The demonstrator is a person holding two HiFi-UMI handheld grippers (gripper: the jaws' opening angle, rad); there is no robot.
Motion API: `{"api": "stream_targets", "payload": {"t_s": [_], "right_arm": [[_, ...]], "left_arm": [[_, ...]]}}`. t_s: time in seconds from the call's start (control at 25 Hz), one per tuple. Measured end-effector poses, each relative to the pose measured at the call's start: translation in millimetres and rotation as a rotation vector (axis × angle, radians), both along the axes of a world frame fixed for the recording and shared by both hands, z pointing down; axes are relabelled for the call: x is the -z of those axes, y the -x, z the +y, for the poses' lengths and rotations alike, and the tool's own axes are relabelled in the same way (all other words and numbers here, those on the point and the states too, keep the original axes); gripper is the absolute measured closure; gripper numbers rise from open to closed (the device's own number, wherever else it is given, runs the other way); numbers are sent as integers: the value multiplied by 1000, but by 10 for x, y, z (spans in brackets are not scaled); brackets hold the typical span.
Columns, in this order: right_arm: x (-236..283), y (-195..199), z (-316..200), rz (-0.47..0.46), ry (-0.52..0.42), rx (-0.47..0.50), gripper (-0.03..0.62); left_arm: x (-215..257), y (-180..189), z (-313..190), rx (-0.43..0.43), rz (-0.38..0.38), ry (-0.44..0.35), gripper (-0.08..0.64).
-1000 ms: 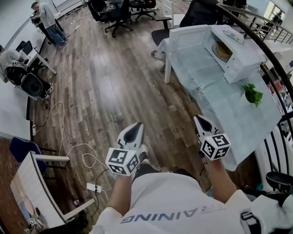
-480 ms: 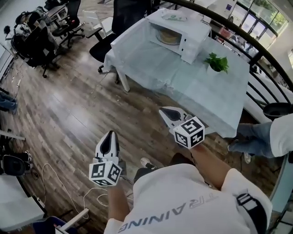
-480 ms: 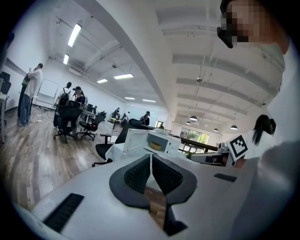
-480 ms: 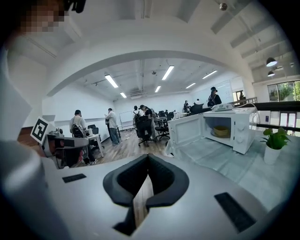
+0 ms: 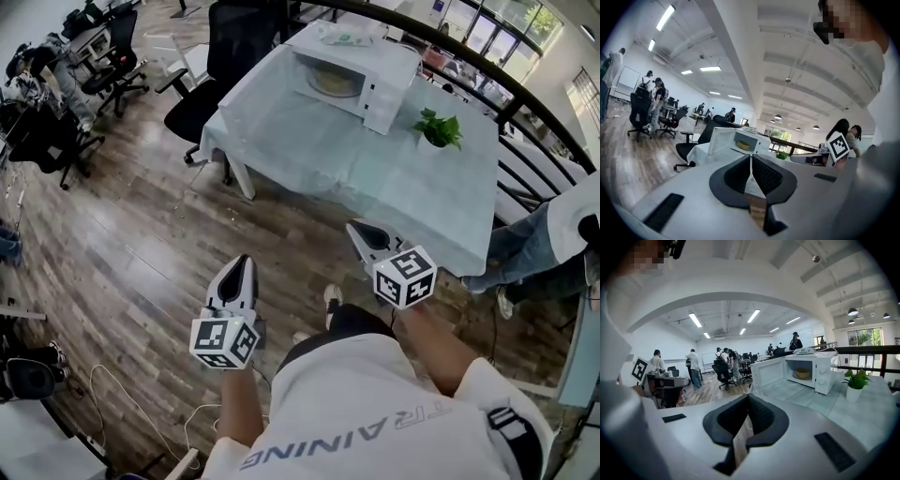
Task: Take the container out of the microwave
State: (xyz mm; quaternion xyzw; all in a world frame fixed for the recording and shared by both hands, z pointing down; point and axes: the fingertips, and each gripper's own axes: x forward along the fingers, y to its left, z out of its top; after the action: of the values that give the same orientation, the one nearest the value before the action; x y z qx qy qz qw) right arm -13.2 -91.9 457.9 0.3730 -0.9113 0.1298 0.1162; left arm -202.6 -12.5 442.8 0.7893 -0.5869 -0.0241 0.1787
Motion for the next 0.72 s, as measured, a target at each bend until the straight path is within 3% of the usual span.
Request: {"api": "stream_targets", "payload": {"t_s": [0.24,0.72], "right_arm": [[-74,-165,-396,1,9,-67,571],[-90,-356,-1507,18,15,-97,571]], "left_arm": [[-37,-89,-497,-57,2,-2,517],[-29,-308,-1730,-105,11,-6,517]]}}
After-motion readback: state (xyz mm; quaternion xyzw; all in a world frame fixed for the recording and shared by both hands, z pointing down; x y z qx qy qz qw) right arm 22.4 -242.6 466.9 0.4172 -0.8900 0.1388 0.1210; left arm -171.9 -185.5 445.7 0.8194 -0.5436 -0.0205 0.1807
